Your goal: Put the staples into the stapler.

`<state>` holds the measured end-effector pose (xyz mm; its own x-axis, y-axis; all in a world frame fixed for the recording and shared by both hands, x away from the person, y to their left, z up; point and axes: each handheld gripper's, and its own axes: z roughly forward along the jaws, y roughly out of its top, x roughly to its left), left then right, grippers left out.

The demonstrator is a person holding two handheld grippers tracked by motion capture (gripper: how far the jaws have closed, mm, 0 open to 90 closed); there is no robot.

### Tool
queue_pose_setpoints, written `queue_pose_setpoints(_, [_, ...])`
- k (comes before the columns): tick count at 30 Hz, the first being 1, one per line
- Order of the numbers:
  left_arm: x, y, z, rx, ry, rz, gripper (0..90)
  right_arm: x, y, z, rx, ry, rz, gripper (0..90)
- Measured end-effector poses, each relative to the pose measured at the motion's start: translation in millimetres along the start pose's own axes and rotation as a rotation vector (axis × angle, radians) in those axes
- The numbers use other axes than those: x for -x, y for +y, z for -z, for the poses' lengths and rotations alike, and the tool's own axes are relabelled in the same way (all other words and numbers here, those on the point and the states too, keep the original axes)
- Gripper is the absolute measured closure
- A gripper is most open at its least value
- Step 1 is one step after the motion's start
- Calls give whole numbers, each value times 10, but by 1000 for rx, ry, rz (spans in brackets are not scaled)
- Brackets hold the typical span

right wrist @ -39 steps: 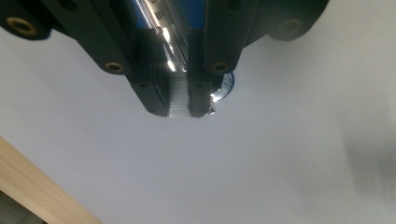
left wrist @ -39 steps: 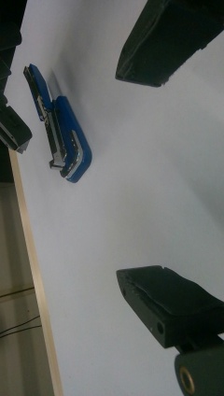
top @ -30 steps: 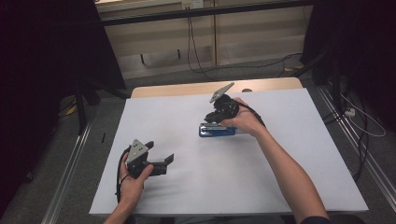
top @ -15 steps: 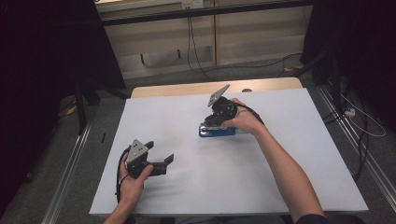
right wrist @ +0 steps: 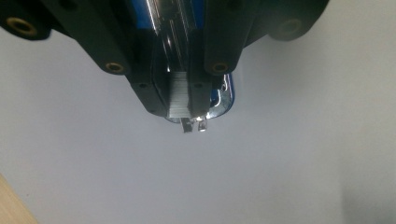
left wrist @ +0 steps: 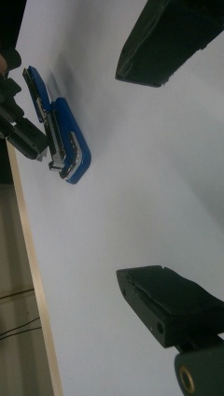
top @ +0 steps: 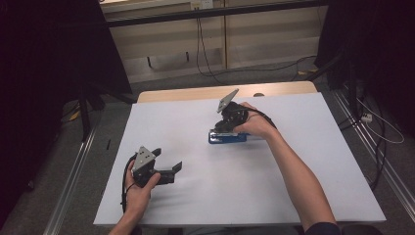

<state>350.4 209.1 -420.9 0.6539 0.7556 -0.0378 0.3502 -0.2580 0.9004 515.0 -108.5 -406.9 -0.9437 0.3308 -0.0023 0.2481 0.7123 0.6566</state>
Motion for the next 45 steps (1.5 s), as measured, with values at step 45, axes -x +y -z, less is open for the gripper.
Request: queue_pose_setpoints(45, [2, -5, -2, -5, -8, -3, 56, -18, 8, -73, -14, 23, 90, 795])
